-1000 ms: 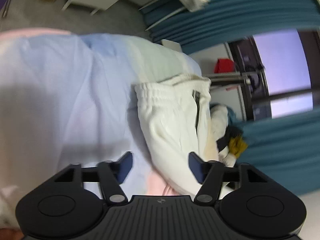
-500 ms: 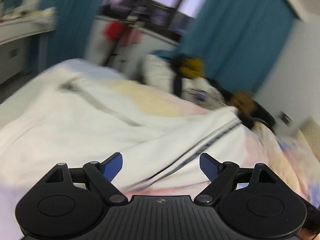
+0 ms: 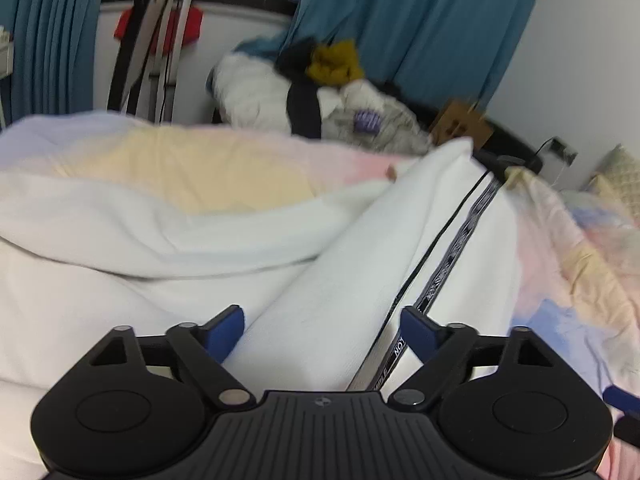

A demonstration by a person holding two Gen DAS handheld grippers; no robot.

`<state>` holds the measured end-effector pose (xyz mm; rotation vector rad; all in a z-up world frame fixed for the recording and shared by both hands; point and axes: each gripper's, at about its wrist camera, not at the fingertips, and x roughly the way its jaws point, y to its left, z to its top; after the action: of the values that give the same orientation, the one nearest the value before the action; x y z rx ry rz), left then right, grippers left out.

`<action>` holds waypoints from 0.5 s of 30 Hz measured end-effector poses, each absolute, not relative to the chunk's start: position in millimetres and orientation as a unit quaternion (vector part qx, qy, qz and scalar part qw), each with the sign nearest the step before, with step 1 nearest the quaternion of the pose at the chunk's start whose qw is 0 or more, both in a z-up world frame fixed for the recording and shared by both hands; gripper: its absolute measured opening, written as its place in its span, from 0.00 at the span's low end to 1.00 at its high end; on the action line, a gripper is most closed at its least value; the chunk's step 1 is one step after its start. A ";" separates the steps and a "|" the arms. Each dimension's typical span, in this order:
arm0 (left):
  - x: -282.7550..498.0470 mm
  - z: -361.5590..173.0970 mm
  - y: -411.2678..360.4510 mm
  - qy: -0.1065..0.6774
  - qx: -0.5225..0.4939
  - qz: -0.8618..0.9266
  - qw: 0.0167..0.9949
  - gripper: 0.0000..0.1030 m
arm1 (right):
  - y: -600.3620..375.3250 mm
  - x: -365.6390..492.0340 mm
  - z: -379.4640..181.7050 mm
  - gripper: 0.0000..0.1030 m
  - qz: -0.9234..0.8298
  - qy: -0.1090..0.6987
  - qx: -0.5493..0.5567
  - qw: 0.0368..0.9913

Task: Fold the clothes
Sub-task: 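Grasp the pant leg edge with the left tool while the right tool approaches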

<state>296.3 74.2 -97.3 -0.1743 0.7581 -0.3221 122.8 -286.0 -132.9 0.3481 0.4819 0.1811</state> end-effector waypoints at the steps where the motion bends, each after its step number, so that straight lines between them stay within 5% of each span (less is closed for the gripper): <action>1: 298.4 -100.2 68.6 0.370 -0.084 -0.148 0.913 0.60 | -286.7 125.8 -136.2 1.00 0.090 0.241 0.174 0.951; 4: 298.6 -103.7 50.8 0.370 -0.075 -0.129 0.917 0.30 | -288.6 130.7 -142.3 1.00 0.100 0.247 0.187 0.945; 9: 269.7 -85.0 29.0 0.359 -0.043 -0.167 0.917 0.07 | -290.8 122.8 -139.9 1.00 0.099 0.239 0.189 0.947; 15: 190.0 -67.3 21.6 0.348 -0.039 -0.245 0.904 0.06 | -296.5 111.6 -129.5 1.00 0.097 0.214 0.198 0.952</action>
<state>190.0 21.6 -67.3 -0.0813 0.7194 -0.5062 111.6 -296.5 -129.5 0.4028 0.4347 0.1975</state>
